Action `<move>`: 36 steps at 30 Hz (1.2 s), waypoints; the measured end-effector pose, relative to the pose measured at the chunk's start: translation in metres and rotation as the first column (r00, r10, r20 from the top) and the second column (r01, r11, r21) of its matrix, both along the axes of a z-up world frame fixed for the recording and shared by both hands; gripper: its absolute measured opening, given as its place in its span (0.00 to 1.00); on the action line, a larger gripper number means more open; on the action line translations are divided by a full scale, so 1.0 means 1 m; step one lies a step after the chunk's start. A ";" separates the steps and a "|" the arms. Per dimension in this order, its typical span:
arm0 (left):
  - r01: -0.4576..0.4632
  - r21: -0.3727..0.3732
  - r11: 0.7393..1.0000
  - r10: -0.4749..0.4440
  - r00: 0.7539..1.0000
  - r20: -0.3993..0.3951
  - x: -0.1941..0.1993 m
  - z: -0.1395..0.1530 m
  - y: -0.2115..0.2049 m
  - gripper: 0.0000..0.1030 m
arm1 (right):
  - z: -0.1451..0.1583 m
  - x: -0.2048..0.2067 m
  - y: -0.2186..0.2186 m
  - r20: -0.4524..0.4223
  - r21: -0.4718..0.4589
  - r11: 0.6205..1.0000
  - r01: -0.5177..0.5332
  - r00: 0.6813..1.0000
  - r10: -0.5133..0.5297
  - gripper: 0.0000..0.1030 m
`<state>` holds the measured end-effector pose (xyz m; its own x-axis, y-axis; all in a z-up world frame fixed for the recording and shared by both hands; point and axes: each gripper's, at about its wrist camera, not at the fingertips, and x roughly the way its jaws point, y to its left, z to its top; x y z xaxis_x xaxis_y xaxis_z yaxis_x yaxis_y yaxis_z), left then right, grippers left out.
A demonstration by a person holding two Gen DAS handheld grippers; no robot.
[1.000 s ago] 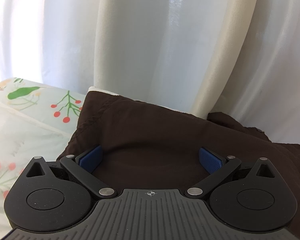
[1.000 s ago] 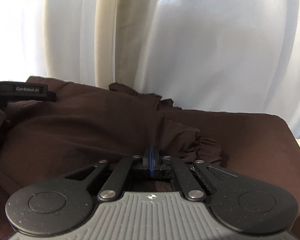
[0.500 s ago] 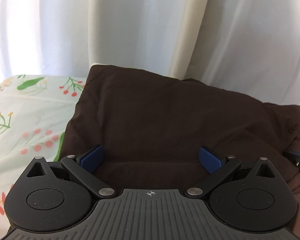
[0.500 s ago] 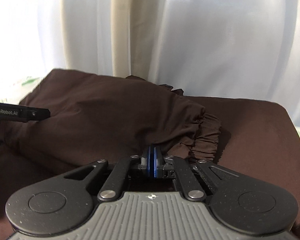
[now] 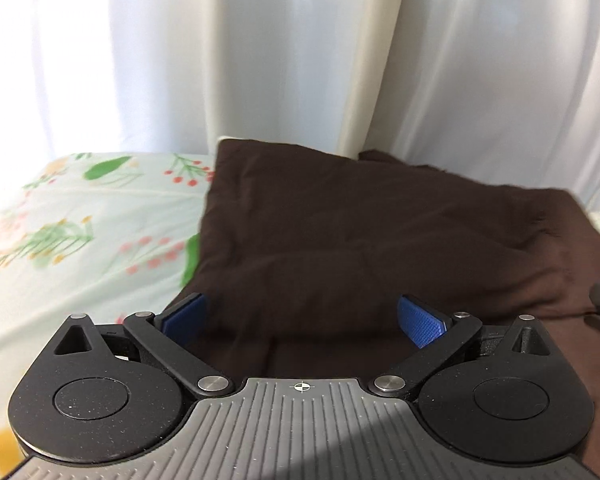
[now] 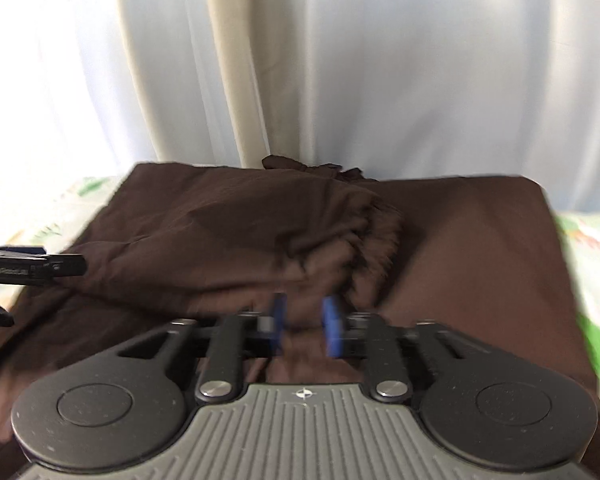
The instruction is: Fold large clothes
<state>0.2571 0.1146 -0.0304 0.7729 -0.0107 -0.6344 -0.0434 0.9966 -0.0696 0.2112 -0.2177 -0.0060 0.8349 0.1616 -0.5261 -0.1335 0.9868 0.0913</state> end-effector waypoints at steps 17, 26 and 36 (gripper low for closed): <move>-0.308 -0.299 0.903 0.203 0.920 -0.335 -0.181 -0.021 0.134 1.00 | -0.027 -0.210 -0.166 -0.312 0.128 0.912 0.389 0.889 -0.335 0.42; -0.270 -0.347 0.898 0.123 0.912 -0.391 -0.193 -0.034 0.138 0.55 | -0.039 -0.226 -0.182 -0.377 0.269 0.907 0.324 0.902 -0.210 0.41; -0.206 -0.446 0.871 0.036 0.932 -0.361 -0.196 -0.032 0.139 0.60 | -0.043 -0.220 -0.182 -0.372 0.398 0.890 0.222 0.926 -0.065 0.23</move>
